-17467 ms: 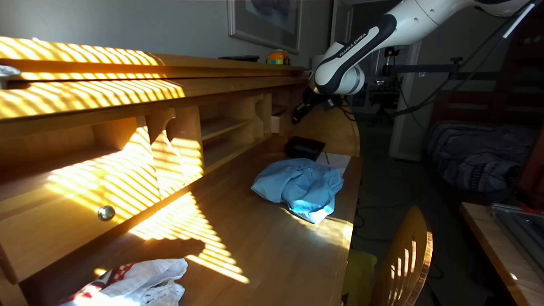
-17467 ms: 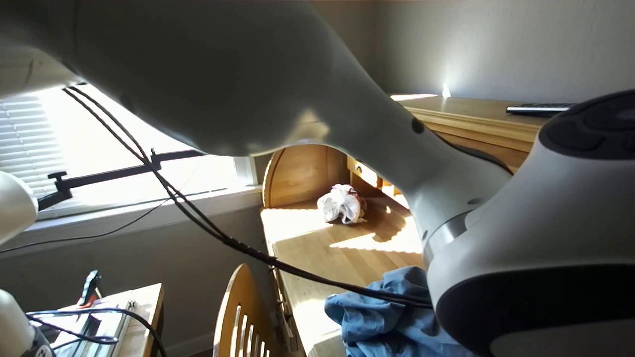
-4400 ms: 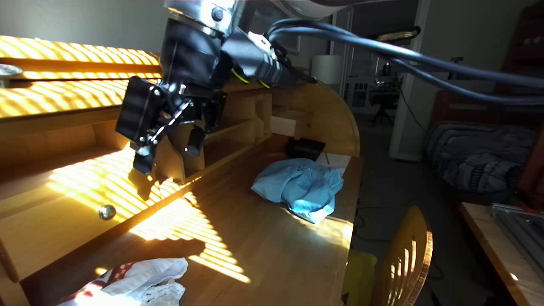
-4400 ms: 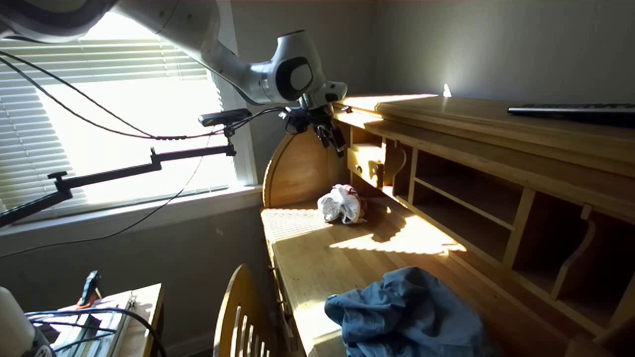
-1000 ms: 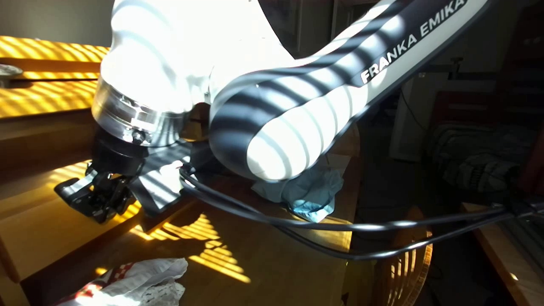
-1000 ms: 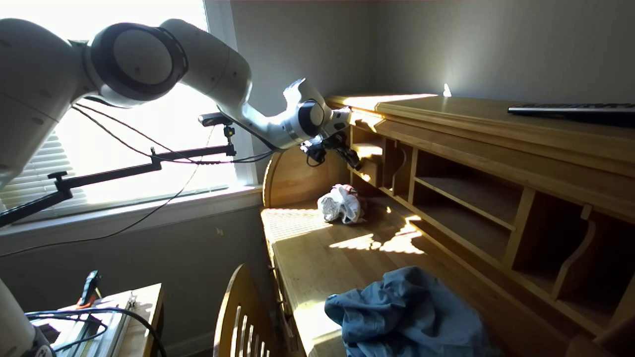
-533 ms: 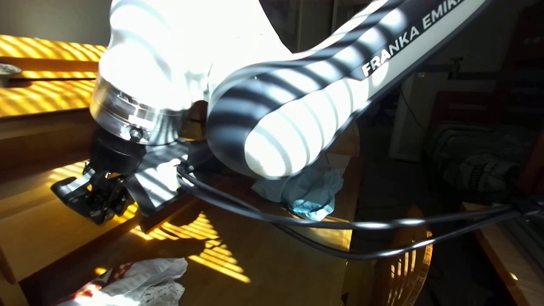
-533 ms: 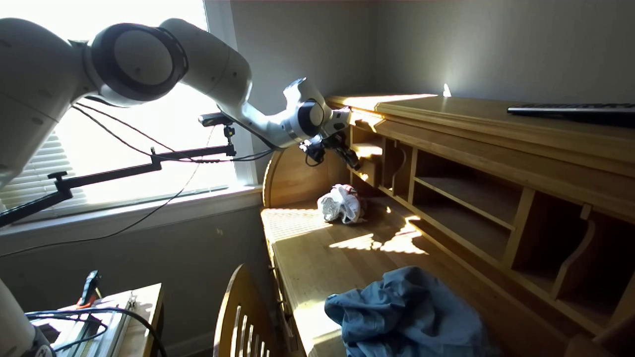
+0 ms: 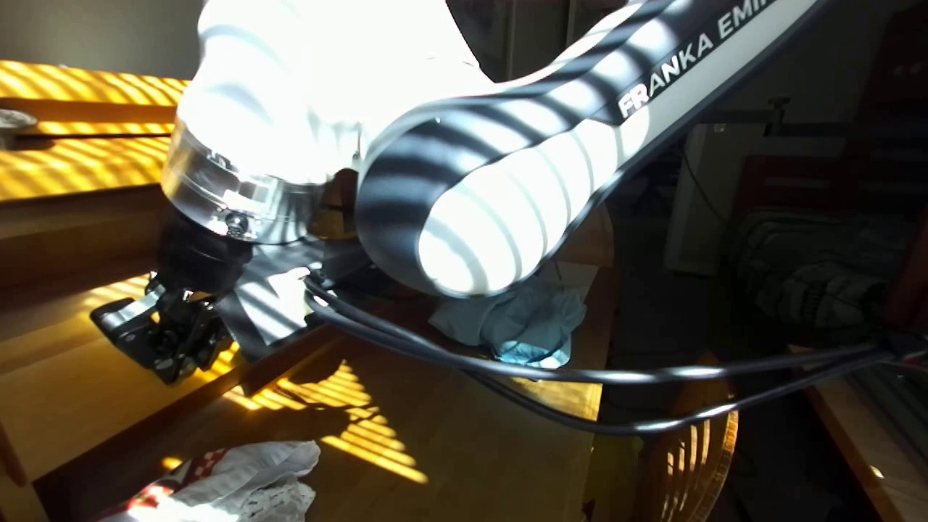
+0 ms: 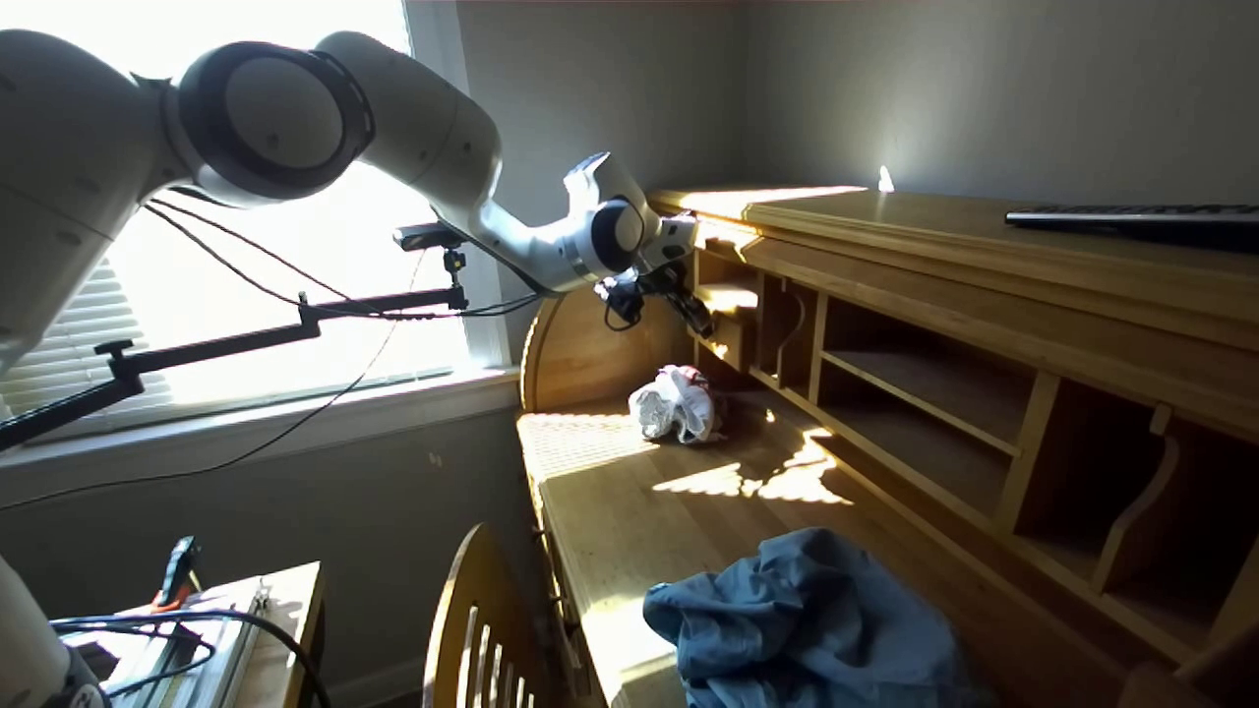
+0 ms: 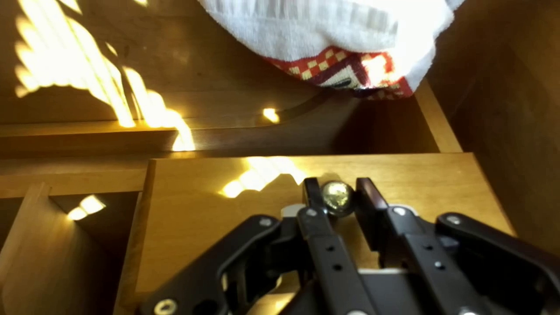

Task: Open the top drawer on the right, remove the top drawer on the left and put it on the table

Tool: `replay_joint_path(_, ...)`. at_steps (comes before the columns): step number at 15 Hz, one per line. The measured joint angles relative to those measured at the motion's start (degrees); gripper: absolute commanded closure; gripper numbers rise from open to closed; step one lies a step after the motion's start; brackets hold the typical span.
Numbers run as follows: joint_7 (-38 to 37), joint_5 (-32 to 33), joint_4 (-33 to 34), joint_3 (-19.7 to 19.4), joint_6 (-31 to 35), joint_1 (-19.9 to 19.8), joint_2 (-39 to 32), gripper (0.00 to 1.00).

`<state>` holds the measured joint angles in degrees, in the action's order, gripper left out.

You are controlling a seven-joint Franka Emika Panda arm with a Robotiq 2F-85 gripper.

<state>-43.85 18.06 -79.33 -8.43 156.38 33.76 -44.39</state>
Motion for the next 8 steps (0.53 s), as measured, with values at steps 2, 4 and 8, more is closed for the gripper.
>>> replay_joint_path(2,0.0,0.0,-0.83,0.66,0.46,-0.52,0.5,0.94)
replay_joint_path(4,0.0,-0.06,-2.13,1.05,0.5,-0.61,1.45,0.94)
replay_joint_path(8,0.0,-0.1,-3.63,1.41,-0.14,-0.51,2.77,0.94)
